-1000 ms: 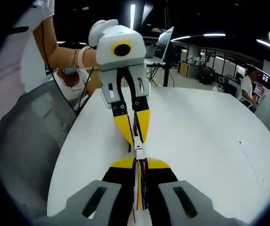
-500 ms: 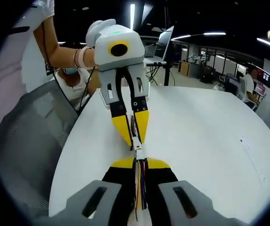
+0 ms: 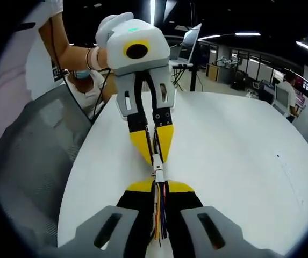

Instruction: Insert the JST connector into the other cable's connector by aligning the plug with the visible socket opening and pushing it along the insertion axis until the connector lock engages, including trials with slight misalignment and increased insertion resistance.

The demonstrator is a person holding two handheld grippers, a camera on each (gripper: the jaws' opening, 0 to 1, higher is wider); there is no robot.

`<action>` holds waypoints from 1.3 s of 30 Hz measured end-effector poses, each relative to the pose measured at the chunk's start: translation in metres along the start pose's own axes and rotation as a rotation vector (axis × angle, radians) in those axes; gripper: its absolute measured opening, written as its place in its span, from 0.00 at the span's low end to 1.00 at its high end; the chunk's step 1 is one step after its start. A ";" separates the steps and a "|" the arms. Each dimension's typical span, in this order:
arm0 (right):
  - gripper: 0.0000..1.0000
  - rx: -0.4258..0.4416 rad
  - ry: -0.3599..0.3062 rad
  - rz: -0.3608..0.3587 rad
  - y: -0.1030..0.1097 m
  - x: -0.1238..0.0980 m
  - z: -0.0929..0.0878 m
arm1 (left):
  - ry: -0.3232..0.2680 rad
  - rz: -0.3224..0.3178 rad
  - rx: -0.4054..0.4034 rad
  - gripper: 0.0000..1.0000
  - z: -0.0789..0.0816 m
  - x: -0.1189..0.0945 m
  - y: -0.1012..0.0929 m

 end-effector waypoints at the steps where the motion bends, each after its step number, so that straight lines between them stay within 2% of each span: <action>1: 0.03 0.002 0.001 0.001 0.000 0.000 -0.001 | 0.001 -0.002 0.002 0.00 0.000 0.001 0.000; 13: 0.03 0.008 0.019 0.006 0.001 -0.001 -0.007 | -0.005 -0.019 0.033 0.00 0.002 0.004 -0.004; 22: 0.03 0.027 -0.008 0.019 0.005 0.000 -0.005 | -0.012 -0.034 0.039 0.00 -0.001 0.001 -0.007; 26: 0.03 0.034 0.003 0.008 0.003 -0.001 -0.008 | -0.001 -0.028 0.034 0.00 -0.004 0.001 -0.006; 39: 0.03 0.042 -0.010 0.001 0.004 -0.003 -0.007 | -0.026 -0.028 -0.005 0.00 -0.001 0.004 -0.006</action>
Point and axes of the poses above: the point that each gripper's makers call its tool centre point, and the gripper's own axes: x roughly forward along the fingers, y roughly to its left, z roughly out of its top, the point moved 3 cm from there along -x, roughly backward along the fingers, and after that the axes turned 2 degrees about -y, right-handed, at the moved point
